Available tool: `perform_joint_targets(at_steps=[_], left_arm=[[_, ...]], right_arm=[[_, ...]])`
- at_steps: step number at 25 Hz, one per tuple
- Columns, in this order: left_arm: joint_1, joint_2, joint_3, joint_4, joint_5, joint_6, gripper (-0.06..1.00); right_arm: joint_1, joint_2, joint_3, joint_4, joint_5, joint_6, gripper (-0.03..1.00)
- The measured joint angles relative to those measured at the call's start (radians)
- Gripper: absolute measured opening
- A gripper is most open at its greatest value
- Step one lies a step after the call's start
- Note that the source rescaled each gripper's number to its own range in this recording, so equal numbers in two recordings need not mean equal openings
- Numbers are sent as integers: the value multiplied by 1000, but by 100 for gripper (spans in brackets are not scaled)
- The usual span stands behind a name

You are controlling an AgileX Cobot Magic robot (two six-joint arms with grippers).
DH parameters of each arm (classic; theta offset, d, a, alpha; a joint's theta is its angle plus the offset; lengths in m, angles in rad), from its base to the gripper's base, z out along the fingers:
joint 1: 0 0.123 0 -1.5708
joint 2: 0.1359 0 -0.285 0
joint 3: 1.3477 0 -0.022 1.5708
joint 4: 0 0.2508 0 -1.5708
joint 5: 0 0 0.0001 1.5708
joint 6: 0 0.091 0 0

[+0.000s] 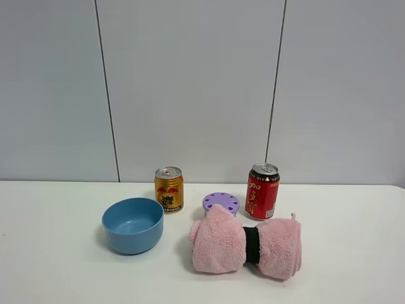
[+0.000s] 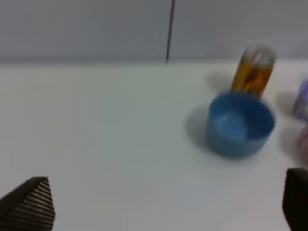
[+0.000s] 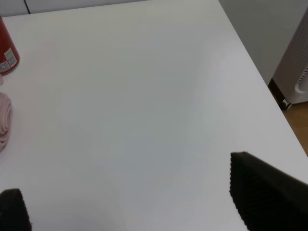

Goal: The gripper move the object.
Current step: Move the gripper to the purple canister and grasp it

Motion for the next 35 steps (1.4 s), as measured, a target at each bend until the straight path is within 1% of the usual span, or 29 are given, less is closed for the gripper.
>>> perform_joint_targets(at_steps=[3,8,13,14,16,17,18,20,22,24,26,29,32,35], left_arm=[[0,146,-127,-90,-71,172,100],[0,460,-313,-297,-122,460,100],[0,754,-443,-537,-135,898,100],[0,813,-462,-593,-136,975,100],[0,924,-501,-697,-138,1086,100],[0,924,-501,-697,-138,1086,100],[0,975,-518,-749,-138,1142,100],[-3,1062,-548,-805,-137,1204,100],[-23,1139,-577,-823,-138,1250,100],[-65,1215,-607,-831,-140,1266,100],[-104,1275,-624,-835,-151,1273,100],[-167,1350,-630,-834,-212,1275,100],[-233,1419,-630,-808,-287,1272,100],[-298,1486,-630,-766,-369,1240,100]], right_arm=[[0,0,0,0,0,0,100],[0,0,0,0,0,0,100],[0,0,0,0,0,0,100],[0,0,0,0,0,0,100],[0,0,0,0,0,0,100],[0,0,0,0,0,0,100],[0,0,0,0,0,0,100],[0,0,0,0,0,0,100],[0,0,0,0,0,0,100],[0,0,0,0,0,0,100],[0,0,0,0,0,0,100],[0,0,0,0,0,0,100],[0,0,0,0,0,0,100],[0,0,0,0,0,0,100]])
